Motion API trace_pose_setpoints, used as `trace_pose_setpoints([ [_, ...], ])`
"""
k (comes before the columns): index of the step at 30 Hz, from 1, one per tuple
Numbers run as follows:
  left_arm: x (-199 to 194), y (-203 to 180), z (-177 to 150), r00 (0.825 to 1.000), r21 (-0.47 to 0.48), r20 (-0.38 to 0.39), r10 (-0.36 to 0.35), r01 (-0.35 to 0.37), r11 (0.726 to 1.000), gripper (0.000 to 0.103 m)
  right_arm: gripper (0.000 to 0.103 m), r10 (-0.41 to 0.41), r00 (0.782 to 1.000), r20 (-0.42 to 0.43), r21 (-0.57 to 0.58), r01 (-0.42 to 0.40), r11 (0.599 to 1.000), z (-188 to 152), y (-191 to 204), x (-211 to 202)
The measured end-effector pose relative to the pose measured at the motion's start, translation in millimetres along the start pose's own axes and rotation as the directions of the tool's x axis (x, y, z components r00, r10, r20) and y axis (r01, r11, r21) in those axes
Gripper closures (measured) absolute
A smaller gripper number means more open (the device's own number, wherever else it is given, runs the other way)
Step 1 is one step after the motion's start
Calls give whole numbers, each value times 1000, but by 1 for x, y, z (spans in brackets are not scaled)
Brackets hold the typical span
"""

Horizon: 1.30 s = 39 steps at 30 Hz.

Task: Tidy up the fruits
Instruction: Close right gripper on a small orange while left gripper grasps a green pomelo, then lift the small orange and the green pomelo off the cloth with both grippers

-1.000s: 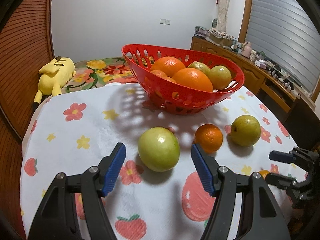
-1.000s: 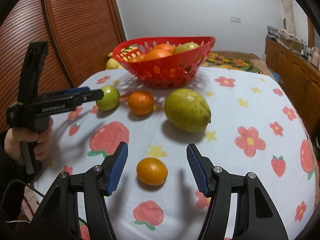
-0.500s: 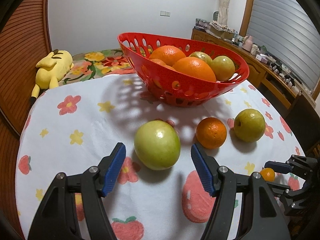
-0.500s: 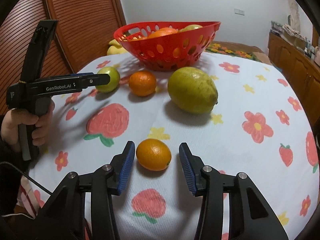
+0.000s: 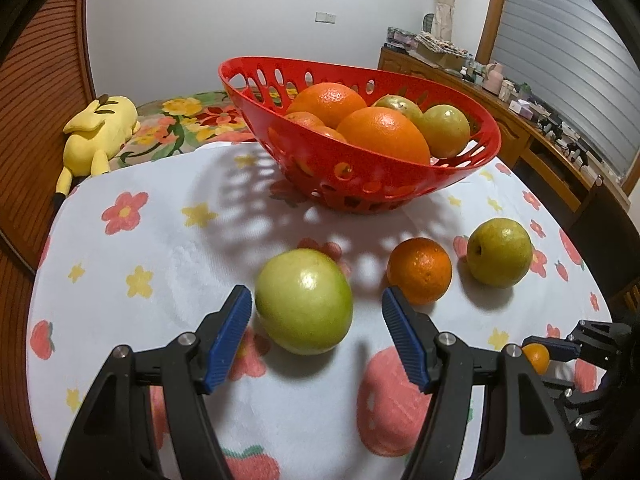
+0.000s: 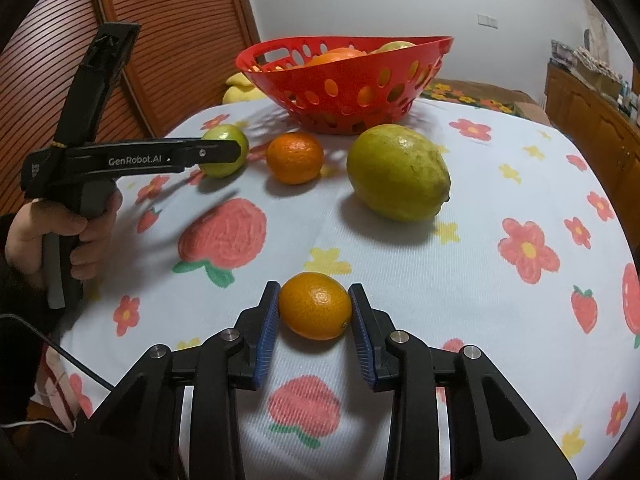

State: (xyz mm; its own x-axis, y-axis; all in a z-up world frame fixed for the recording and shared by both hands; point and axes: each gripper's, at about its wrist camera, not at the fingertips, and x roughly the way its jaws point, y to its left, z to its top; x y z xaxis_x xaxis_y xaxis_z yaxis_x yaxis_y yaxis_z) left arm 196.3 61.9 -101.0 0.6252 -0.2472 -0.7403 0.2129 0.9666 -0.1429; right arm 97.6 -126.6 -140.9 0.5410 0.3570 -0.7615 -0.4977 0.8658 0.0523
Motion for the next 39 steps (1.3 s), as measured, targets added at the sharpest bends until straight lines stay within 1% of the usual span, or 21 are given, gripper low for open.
trace_pose_setpoints([
  [7, 4, -2, 3, 1000, 4, -8, 8, -8, 1000, 35, 69, 3, 1000, 4, 2, -3, 1000, -1, 0, -1],
  [10, 3, 0, 1, 1000, 2, 1, -1, 1, 1000, 35, 69, 6, 1000, 5, 4, -6, 1000, -1, -1, -1],
  [15, 3, 1, 2, 1000, 4, 11, 11, -11, 1000, 46, 69, 8, 1000, 6, 5, -8, 1000, -1, -1, 0],
  [22, 10, 7, -1, 1000, -7, -5, 26, -26, 1000, 46, 69, 8, 1000, 6, 5, -8, 1000, -2, -1, -1],
  [24, 10, 8, -2, 1000, -9, -4, 21, -21, 1000, 47, 69, 9, 1000, 6, 6, -9, 1000, -2, -1, -1],
  [25, 9, 9, -2, 1000, -8, -1, 16, -16, 1000, 52, 69, 8, 1000, 5, 6, -8, 1000, -2, -1, -1],
  [26, 9, 9, -2, 1000, -8, 1, 10, -10, 1000, 52, 69, 8, 1000, 5, 5, -8, 1000, -2, -1, -1],
  [29, 7, 8, -3, 1000, -2, 1, 17, -17, 1000, 52, 69, 7, 1000, 5, 3, -7, 1000, -1, -1, -1],
  [32, 3, 5, -4, 1000, -13, 0, -13, 13, 1000, 52, 69, 7, 1000, 4, 3, -7, 1000, -1, -1, 0],
  [39, -15, -2, 1, 999, -8, 46, -27, 28, 1000, 52, 69, -5, 1000, 5, -5, 5, 1000, 2, -2, -1],
])
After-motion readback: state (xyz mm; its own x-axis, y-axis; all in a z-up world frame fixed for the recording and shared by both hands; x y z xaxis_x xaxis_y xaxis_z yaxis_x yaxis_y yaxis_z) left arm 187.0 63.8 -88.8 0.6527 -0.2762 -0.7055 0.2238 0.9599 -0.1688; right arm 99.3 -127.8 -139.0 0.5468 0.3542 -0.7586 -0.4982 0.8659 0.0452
